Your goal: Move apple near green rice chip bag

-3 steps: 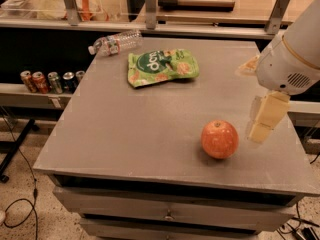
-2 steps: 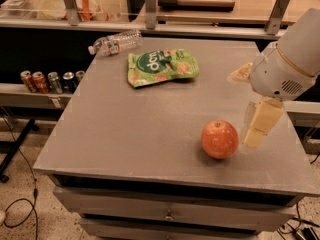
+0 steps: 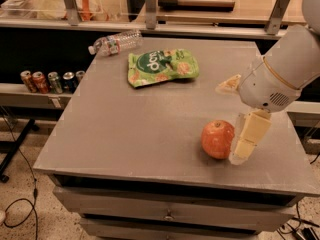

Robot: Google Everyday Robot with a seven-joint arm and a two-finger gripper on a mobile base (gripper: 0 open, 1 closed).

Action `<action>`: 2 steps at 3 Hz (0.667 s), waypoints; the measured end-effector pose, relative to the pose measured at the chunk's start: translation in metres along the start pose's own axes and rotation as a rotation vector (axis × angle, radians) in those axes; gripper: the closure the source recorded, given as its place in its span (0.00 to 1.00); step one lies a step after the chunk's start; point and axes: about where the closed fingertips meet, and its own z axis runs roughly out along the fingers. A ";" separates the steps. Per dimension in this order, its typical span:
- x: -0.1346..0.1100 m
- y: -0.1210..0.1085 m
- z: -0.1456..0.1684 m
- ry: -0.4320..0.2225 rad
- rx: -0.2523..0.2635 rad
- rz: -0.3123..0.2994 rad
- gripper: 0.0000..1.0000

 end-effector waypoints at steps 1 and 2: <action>0.000 0.005 0.011 0.018 -0.018 -0.006 0.00; 0.001 0.007 0.018 0.039 -0.031 -0.009 0.00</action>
Offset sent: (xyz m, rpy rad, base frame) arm -0.0086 0.0086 -0.0257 -0.0621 0.0457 0.0240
